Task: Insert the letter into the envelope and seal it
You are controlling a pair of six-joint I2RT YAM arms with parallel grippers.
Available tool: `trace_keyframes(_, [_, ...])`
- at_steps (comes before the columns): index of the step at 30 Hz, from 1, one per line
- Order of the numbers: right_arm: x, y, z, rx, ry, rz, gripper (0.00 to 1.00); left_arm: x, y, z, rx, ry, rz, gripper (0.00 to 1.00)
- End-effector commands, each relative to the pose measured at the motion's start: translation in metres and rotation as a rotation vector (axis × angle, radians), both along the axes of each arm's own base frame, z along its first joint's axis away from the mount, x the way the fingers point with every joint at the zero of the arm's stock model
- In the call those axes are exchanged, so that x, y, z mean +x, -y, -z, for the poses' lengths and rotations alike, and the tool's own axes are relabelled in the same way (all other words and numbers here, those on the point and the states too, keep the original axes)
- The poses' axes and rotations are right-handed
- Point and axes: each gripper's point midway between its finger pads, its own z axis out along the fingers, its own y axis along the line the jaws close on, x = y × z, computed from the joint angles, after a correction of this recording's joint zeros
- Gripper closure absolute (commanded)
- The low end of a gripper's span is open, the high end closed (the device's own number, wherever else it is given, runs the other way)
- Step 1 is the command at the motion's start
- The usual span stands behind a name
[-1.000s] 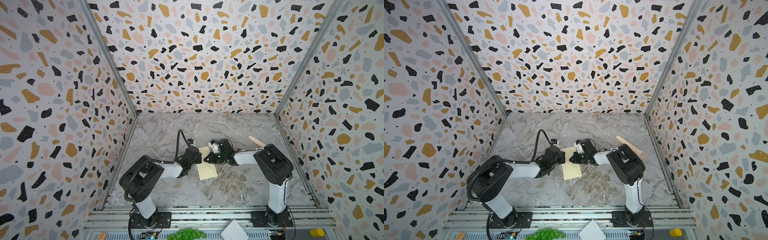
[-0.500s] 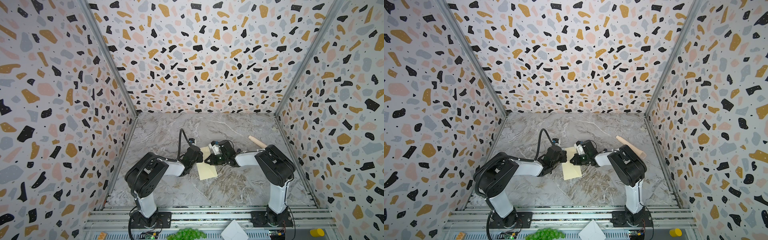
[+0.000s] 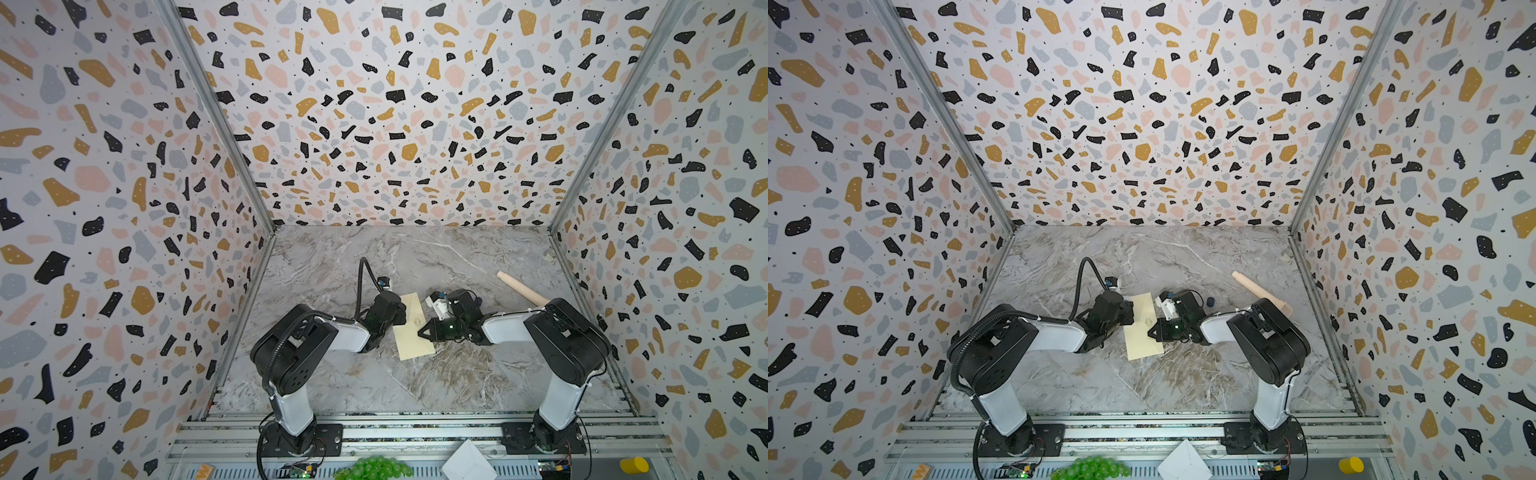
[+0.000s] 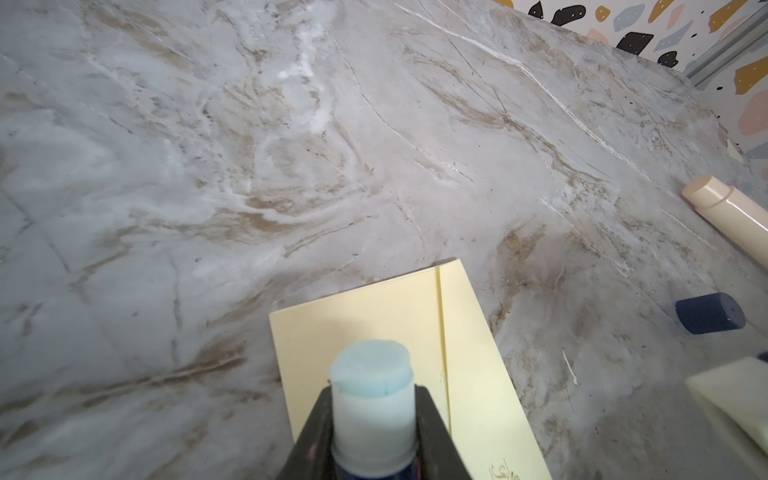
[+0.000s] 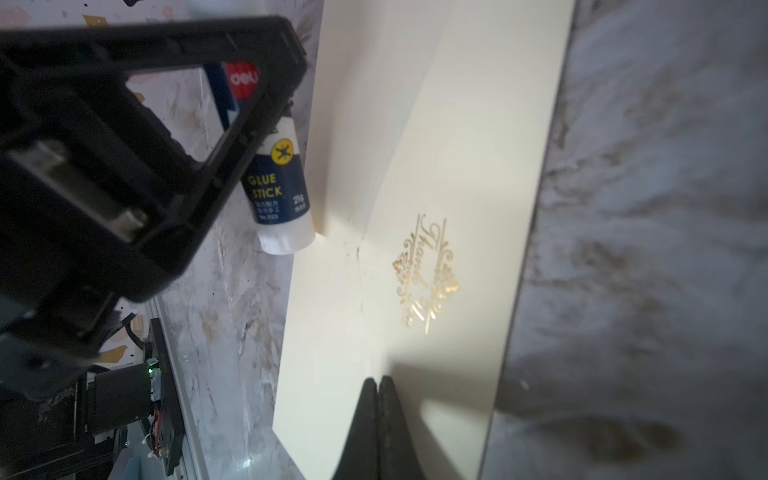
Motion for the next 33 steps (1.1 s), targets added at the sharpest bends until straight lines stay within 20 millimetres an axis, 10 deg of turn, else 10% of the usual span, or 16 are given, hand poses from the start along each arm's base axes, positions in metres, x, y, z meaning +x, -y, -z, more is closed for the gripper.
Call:
trace_keyframes(1, [-0.025, 0.026, 0.033, -0.125, -0.105, 0.014, 1.00, -0.008, -0.011, 0.026, 0.079, -0.068, -0.009, 1.00])
trace_keyframes(16, [0.030, -0.015, 0.015, -0.045, -0.061, 0.031, 1.00, -0.008, -0.012, 0.026, 0.081, -0.070, -0.008, 1.00])
trace_keyframes(33, [0.103, -0.013, 0.013, -0.007, -0.045, 0.137, 1.00, -0.009, -0.011, 0.026, 0.078, -0.074, -0.004, 1.00])
